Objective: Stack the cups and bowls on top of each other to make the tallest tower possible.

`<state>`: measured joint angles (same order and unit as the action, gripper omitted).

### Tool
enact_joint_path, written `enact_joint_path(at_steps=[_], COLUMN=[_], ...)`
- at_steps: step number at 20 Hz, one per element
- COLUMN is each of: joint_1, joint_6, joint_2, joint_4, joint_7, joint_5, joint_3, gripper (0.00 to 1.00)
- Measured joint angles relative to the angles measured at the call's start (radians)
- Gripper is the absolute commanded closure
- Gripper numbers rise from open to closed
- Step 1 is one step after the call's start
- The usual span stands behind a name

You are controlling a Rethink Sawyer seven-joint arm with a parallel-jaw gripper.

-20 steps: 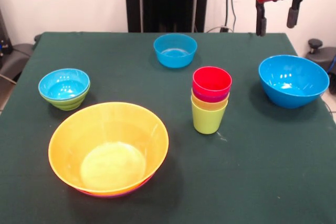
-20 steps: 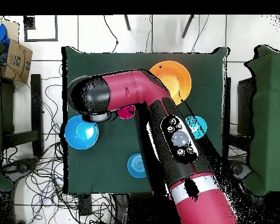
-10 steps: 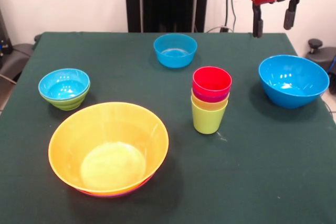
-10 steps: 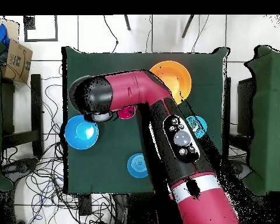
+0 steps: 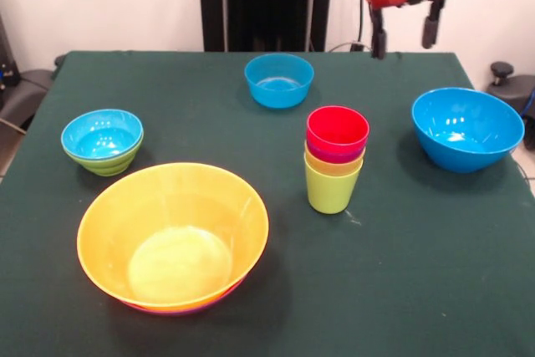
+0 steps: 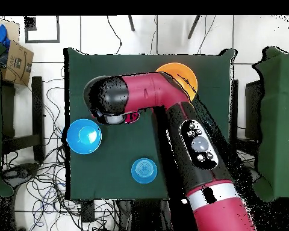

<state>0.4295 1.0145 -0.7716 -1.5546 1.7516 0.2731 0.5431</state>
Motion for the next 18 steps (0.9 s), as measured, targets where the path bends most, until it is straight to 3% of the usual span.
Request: enact_joint_path(at_steps=[9, 18], joint_1=[0.047, 0.049], joint_6=[0.000, 0.007], joint_2=[-0.050, -0.065], joint_4=[0.015, 0.046], joint_7=[0.000, 0.000], joint_5=[0.000, 0.000], joint_3=[-0.047, -0.059], gripper=[0.00, 0.00])
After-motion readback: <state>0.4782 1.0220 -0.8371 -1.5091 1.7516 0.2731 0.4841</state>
